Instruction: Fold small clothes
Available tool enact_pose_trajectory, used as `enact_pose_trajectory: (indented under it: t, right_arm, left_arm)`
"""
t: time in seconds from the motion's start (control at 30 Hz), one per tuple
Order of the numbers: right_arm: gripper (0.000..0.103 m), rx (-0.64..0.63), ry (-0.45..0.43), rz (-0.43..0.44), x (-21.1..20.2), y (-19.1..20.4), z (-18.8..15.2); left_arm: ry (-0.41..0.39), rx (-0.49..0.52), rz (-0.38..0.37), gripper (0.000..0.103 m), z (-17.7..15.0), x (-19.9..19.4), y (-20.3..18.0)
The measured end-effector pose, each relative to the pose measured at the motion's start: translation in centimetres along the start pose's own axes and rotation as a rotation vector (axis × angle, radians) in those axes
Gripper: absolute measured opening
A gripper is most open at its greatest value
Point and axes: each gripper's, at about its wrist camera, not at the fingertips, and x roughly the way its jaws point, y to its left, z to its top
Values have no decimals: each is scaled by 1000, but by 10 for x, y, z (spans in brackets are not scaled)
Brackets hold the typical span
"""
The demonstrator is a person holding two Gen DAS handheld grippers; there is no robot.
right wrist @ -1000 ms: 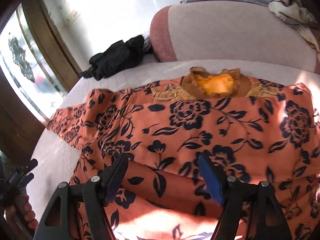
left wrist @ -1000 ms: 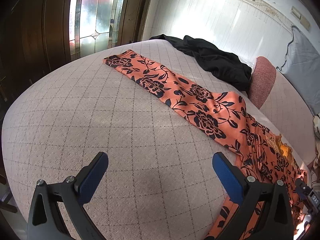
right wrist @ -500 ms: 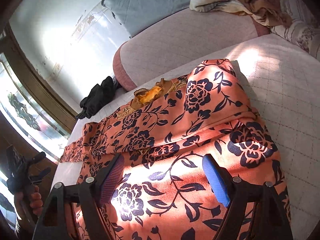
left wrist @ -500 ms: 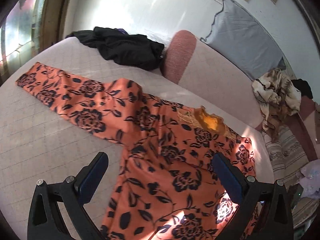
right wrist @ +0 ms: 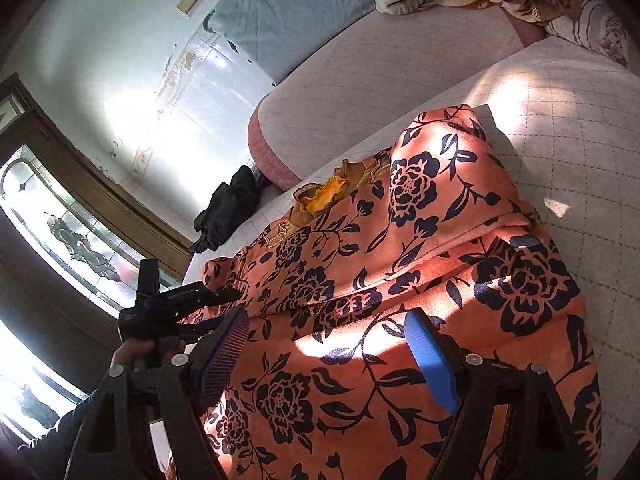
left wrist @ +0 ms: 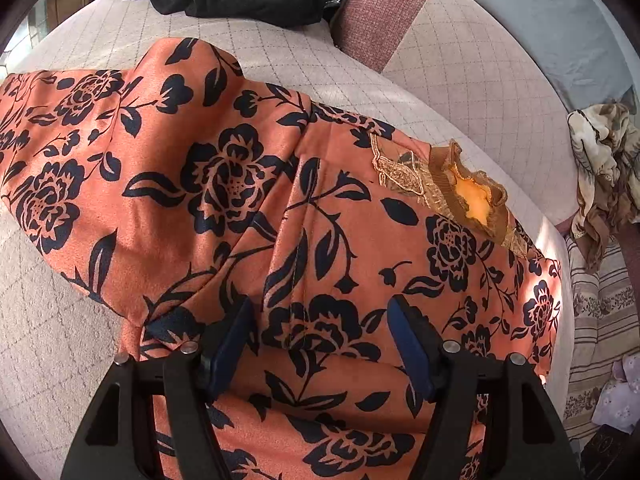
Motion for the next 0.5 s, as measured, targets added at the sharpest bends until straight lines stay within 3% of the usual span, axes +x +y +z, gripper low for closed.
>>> enact_pose_trajectory:
  t: [0.1,0.13,0.17,0.2,0.27,0.43,0.5]
  right_arm:
    - [83,4,7,12,2,0,0]
    - [83,5,7,11,2,0,0]
    - [83,7,7,9,2,-1,0]
    - [83,10,7,8,2,-1,0]
    - [83,16,10,3,3,-3,0]
    - [83,23,5,-15,3,-8,2]
    - [83,25,4,-19,4,-10,3]
  left_arm:
    - [-6,-4,-4,69,1,-1,0]
    - [-4,-3,-6,63,0,0,-1]
    - [1,12,16,36,0,1,-3]
    - [16,28,41,19,0,4,-5]
    - [12,21,28,15,1,0,-4]
    - [-247,79,0,14,-21,-73,-25]
    - [-203,78,34,15,-32,-62,-20]
